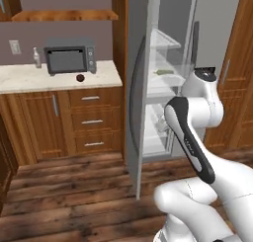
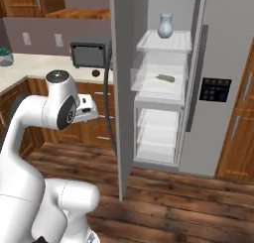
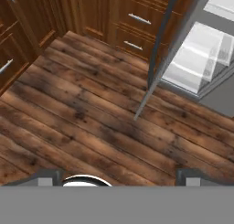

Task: Place the cucumber and potato inside the fridge drawer. Close the drawer after placing the vegetables.

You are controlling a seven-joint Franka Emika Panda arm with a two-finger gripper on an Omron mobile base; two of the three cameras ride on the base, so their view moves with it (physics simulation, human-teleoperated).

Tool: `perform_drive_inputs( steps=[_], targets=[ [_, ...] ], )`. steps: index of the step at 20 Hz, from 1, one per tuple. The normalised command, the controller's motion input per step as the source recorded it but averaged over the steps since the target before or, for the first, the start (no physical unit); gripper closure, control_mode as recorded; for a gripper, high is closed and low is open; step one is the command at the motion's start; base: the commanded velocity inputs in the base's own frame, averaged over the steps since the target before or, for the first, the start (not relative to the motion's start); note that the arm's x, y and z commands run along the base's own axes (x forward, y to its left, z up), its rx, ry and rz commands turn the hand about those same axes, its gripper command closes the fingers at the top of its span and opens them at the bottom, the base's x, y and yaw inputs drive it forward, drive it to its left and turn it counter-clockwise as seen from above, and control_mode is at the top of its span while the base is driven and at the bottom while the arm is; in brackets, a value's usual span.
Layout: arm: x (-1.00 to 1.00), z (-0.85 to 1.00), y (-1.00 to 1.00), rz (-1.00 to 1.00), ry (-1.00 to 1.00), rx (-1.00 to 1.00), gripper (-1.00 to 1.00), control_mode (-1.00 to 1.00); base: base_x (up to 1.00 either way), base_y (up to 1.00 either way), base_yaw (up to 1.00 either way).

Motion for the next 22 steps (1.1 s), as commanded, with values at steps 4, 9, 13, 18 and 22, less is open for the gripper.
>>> perform_drive_inputs(
  steps=[4, 9, 13, 18, 22],
  targets=[
    [0.0, 0.0, 0.0, 0.0, 0.0, 0.0, -1.0, 1.0, 0.28, 1.0, -0.03],
    [0.0, 0.0, 0.0, 0.0, 0.0, 0.0, -1.0, 1.0, 0.98, 0.9, -0.17],
    [0.0, 0.0, 0.0, 0.0, 0.0, 0.0, -1.0, 1.0, 1.0, 0.77, -0.18],
    [0.0, 0.0, 0.0, 0.0, 0.0, 0.0, -1.0, 1.0, 1.0, 0.32, -0.15],
    [0.0, 0.0, 0.0, 0.0, 0.0, 0.0, -1.0, 1.0, 1.0, 0.0, -0.17]
  ],
)
